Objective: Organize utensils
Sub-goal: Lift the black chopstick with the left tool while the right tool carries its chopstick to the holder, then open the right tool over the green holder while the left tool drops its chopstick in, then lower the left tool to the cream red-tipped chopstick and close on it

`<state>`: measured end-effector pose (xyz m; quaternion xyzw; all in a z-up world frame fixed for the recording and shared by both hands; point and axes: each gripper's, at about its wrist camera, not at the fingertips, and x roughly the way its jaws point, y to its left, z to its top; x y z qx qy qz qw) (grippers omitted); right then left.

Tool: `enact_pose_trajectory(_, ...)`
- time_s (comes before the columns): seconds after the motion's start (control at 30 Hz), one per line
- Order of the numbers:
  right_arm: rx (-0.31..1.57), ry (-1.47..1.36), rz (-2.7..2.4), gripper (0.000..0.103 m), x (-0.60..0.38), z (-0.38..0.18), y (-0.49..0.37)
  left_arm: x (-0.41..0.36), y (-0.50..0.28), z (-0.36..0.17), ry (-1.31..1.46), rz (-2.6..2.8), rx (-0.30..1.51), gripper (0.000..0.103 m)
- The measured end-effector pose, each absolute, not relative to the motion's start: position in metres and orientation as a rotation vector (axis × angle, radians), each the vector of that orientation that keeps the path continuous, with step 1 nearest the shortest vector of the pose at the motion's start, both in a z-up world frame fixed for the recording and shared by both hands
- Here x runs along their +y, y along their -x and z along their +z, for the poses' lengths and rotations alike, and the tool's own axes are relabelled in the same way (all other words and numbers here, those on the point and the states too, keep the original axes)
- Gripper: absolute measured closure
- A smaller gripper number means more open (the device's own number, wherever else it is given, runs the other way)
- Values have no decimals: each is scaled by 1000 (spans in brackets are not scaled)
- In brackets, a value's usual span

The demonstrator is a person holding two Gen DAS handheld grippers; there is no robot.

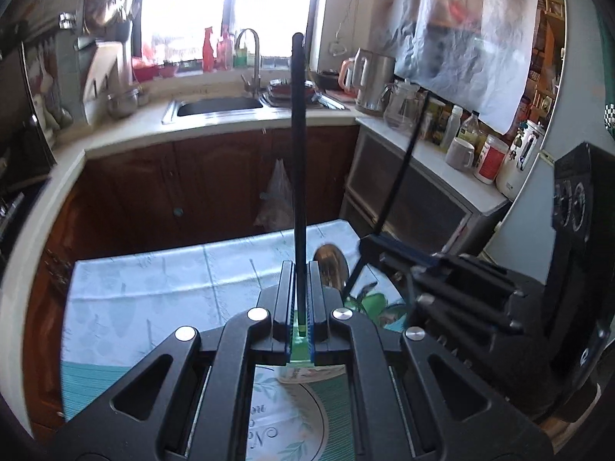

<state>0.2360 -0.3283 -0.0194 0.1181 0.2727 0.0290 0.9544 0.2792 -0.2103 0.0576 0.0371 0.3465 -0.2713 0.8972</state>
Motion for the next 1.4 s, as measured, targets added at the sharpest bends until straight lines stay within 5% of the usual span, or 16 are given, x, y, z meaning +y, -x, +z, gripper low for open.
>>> enact_pose_trajectory(0.4, 682, -240, 154, 95, -312, -49, -233, -150, -283, -5, 12, -522, 864, 99)
enact_pose_trajectory(1.4, 1048, -300, 256, 95, -204, -145, -138, 76, -130, -121, 165, -229, 1056, 99)
